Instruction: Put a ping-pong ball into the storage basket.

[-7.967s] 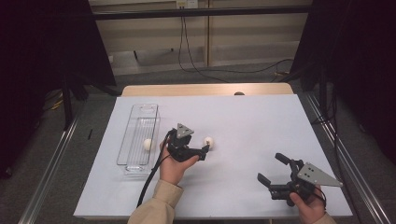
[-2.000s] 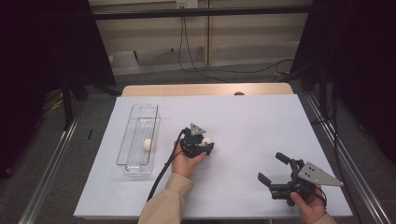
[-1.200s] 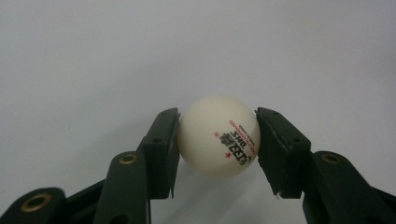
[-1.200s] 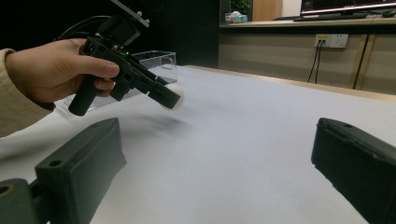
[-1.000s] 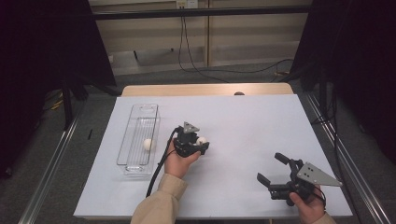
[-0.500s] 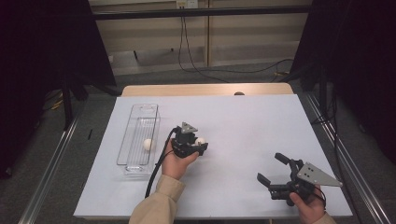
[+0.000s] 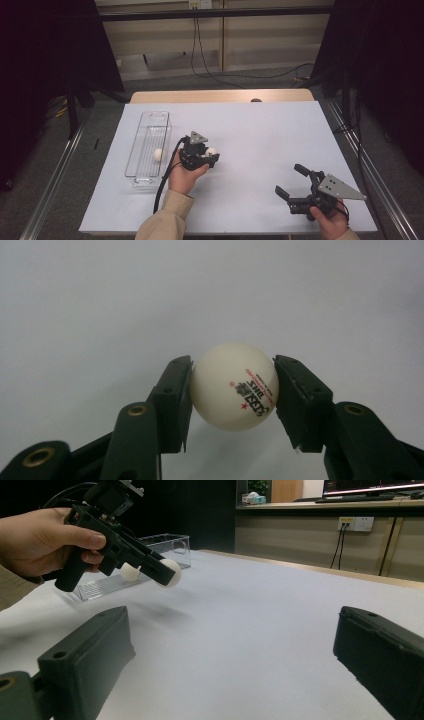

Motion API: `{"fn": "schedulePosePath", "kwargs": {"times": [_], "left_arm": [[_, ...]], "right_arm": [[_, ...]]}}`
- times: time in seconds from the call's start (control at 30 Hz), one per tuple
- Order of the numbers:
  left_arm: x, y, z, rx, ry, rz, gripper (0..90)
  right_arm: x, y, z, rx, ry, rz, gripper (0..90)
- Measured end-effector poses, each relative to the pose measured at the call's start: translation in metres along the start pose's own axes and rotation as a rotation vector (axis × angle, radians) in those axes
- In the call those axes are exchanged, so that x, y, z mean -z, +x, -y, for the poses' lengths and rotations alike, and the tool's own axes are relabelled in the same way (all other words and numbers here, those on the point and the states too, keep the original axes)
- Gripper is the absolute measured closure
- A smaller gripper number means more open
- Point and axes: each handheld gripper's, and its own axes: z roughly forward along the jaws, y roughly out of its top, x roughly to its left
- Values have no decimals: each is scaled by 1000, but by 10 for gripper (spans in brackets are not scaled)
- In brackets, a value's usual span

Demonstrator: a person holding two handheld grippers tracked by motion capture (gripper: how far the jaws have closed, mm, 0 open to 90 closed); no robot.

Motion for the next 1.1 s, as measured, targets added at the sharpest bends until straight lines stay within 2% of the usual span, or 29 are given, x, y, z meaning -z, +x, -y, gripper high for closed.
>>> {"fn": "schedulePosePath", "kwargs": {"times": [0.07,0.1,0.13,0.17,0.23,0.43,0.63,1.1], "left_arm": [[1,2,3,27,-6,14,512],[1,2,3,27,-6,14,512],[2,4,6,23,1,-5,512],[3,5,7,17,0,-8,512],[6,6,9,29,-5,-2,512],[14,10,11,24,-2,-31,512],[19,14,12,51,-1,-21,512],[28,21,15,68,-4,-23,512]], "right_arm": [[0,0,0,0,0,-1,19],[0,0,0,0,0,0,19],[0,0,0,0,0,0,19],[0,0,0,1,0,1,19],[0,0,0,1,0,0,19],[0,1,0,0,-1,-3,19],[-1,1,0,0,1,-2,19],[-1,1,0,7,3,-4,19]]}}
